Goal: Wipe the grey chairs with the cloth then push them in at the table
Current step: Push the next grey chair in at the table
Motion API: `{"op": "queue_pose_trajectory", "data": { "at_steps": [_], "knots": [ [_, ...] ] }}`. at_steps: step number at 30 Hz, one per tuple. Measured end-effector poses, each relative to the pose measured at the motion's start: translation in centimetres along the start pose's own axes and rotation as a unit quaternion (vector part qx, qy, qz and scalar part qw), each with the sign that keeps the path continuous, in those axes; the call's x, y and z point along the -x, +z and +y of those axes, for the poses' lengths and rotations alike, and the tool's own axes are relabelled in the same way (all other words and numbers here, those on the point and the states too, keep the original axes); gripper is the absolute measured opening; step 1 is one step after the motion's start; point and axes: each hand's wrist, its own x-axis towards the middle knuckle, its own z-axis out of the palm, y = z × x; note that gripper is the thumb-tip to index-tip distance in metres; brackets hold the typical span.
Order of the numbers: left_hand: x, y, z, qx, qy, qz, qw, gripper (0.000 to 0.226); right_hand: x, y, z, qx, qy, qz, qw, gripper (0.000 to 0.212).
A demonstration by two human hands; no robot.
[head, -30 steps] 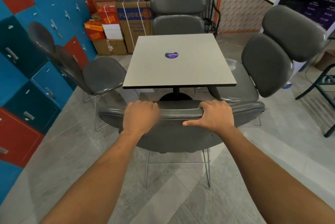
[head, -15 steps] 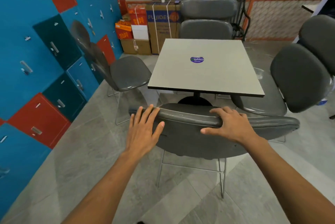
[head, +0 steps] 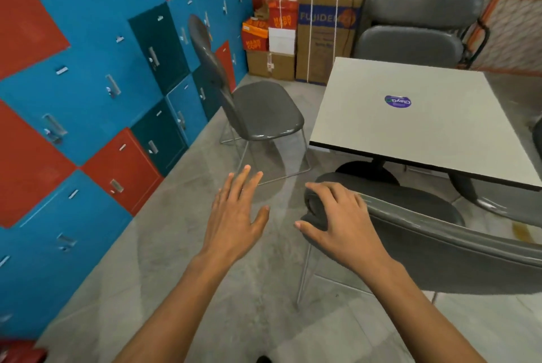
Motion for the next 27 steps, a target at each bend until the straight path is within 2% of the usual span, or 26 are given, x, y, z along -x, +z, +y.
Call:
{"op": "queue_pose_trajectory", "data": {
  "at_steps": [7, 16, 27],
  "knots": [
    [-1.2, -2.7, -7.9, 0.018, -0.021, 0.007, 1.0, 0.069, -5.1, 4.8, -4.9, -0.055, 0.0, -0.012, 0.998, 0.074],
    [-4.9, -2.9, -13.1, 0.04, -0.061, 0.013, 0.997, 0.069, -12.1, 9.0, -6.6, -0.124, 0.037, -0.044, 0.991, 0.078],
    [-18.6, -2.8, -19.2, 0.038, -0.083, -0.008, 0.996, 0.069, -27.4, 12.8, -5.8, -0.182, 0.065, -0.047, 0.98, 0.079]
  ]
}}
